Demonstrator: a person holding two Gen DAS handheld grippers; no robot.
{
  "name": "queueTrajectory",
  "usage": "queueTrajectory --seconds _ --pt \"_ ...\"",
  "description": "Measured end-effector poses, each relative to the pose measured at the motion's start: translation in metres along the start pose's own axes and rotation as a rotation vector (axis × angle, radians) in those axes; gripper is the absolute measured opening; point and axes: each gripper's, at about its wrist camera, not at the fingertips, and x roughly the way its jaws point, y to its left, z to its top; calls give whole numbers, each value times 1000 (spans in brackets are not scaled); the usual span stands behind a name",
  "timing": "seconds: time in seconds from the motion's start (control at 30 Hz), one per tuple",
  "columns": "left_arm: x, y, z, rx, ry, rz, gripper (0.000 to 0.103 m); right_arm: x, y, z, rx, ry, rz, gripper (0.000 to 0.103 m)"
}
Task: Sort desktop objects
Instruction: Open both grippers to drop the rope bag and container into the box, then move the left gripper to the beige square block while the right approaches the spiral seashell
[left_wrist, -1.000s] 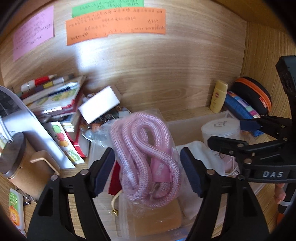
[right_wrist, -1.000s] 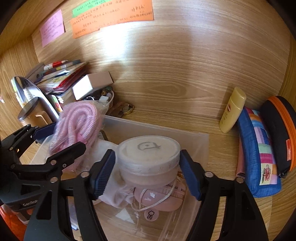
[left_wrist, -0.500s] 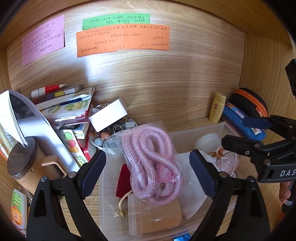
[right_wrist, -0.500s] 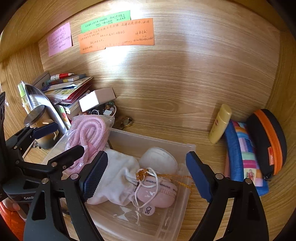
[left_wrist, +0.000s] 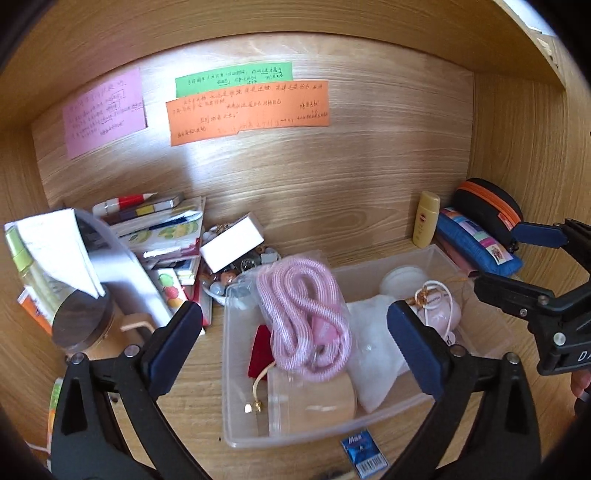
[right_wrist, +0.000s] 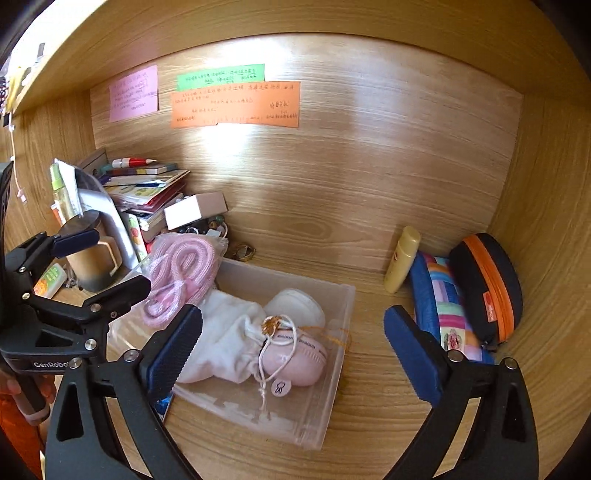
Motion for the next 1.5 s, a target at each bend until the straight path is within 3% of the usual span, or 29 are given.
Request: queueTrajectory --seconds 0.2,0.37,0.6,1.07,1.23,1.3,1.47,1.5 --pt "-11 -3 -19 -4 37 16 101 -5 10 -20 1 26 6 98" --pt "-27 1 -28 -13 50 -23 101 -21 21 -38 -27 21 -38 99" --pt "-45 10 -44 -6 59 24 102 -34 39 -67 -87 40 18 99" --pt "-32 23 -109 -63 244 16 102 -3 81 -125 -116 184 111 98" --pt "-26 25 -123 -64 295 1 102 7 87 -131 -120 197 64 96" --pt "-23 24 -126 -63 307 -9 102 10 86 -131 -115 204 78 93" --pt "-17 19 -127 -54 319 -26 102 16 86 -134 -126 239 94 65" --pt "-16 18 -127 -54 321 -30 102 17 86 -134 -125 246 98 63"
